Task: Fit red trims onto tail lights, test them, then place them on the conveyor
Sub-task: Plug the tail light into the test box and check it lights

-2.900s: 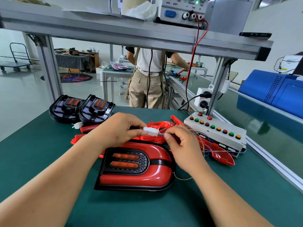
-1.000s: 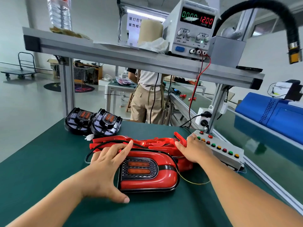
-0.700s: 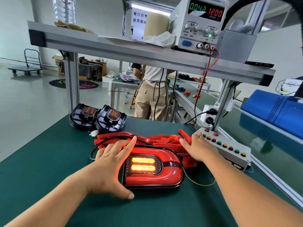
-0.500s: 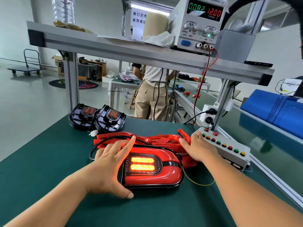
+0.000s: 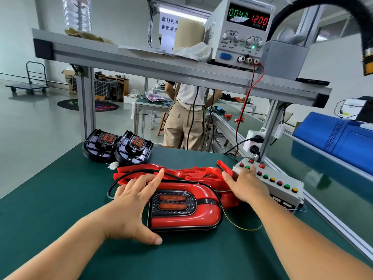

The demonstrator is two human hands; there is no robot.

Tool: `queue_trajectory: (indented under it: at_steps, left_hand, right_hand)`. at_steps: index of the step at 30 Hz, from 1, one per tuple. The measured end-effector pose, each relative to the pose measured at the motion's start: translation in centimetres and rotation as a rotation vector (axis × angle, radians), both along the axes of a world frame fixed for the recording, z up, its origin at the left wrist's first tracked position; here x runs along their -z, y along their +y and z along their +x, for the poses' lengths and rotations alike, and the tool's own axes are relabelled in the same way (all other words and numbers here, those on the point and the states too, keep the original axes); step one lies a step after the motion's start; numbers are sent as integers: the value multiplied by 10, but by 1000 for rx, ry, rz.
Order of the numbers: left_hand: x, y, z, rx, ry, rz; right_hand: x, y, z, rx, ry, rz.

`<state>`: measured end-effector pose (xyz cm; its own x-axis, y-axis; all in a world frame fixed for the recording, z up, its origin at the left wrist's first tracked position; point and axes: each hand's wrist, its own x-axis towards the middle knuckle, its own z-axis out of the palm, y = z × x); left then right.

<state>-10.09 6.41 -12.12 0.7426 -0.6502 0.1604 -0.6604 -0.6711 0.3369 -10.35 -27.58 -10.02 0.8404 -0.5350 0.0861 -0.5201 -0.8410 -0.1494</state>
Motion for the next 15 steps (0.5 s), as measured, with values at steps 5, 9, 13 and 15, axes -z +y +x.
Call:
queue_trajectory:
  at_steps: [5,9,13,15]
  left_hand:
    - [2,0,1,11,-20,-34]
    - [3,0,1,9,-27,-38]
    - [2,0,1,4,-28,-26]
    - [2,0,0,4,-25,-25]
  right_hand:
    - [-1,-1,-1,-5,20,15]
    - [-2,-1,-3,-12,28,12]
    - [-2,0,-4,-13,28,6]
    - [-2,-1,-4,-13,26,6]
